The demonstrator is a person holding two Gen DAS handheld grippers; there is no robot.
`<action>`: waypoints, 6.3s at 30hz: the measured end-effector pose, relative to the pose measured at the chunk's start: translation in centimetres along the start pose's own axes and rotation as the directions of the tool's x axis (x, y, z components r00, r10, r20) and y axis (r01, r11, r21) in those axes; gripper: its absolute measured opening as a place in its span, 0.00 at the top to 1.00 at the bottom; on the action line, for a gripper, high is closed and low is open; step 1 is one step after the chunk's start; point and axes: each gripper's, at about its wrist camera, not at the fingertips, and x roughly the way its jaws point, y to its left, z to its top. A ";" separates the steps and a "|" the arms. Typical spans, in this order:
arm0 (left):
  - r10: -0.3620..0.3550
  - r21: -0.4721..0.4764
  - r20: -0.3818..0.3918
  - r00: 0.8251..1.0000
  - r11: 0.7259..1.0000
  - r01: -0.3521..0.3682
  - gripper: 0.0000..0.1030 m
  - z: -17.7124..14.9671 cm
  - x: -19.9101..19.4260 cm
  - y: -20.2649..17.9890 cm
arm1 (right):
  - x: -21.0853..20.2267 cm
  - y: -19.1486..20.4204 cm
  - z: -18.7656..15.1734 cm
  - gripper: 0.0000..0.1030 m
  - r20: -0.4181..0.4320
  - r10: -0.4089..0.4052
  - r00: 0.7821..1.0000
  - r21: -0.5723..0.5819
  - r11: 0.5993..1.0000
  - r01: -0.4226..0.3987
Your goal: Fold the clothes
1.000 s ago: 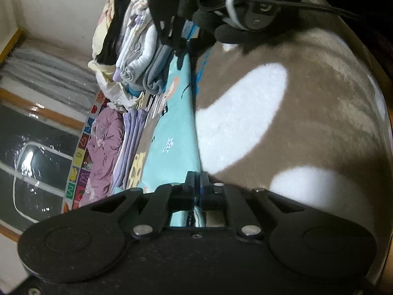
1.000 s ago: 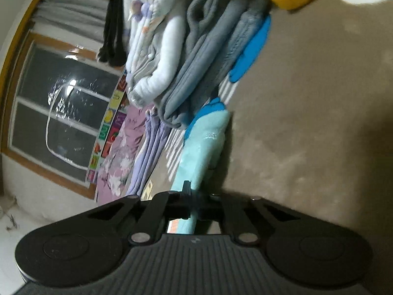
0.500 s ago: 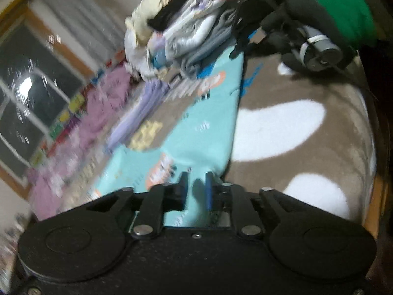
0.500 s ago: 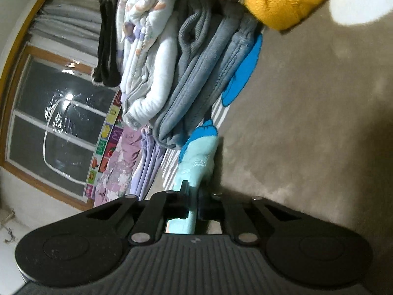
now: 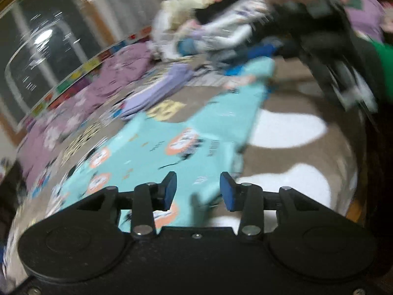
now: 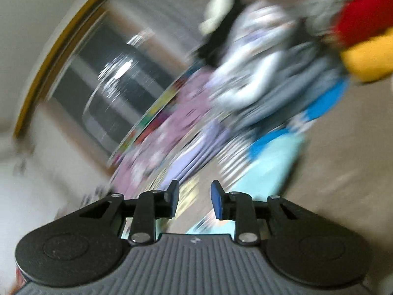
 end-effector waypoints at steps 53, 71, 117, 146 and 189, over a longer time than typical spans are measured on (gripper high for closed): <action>0.412 -0.671 -0.432 0.802 0.447 -0.591 0.72 -21.8 -4.9 35.1 | 3.0 22.9 -22.6 0.70 -0.725 0.175 0.666 -0.483 0.560 -0.673; 0.199 -0.804 -0.256 0.946 0.499 -0.323 0.93 -15.1 -0.4 27.0 | 3.0 22.6 -22.1 0.70 -0.732 0.189 0.655 -0.466 0.563 -0.683; -0.212 -0.884 -0.019 0.977 0.460 0.083 0.79 -8.5 18.8 37.3 | 30.7 3.2 0.4 0.72 -0.602 0.135 0.787 0.273 0.961 0.044; -0.203 -0.904 -0.021 0.979 0.422 0.068 0.84 -10.8 21.5 39.5 | 29.0 11.1 -0.7 0.97 -0.491 -0.092 0.866 -0.461 0.871 -0.168; -0.210 -0.416 -0.126 0.970 0.898 0.140 0.71 -6.7 18.0 32.3 | 31.3 14.2 -3.3 0.91 -0.513 -0.335 0.791 -0.718 0.672 -0.181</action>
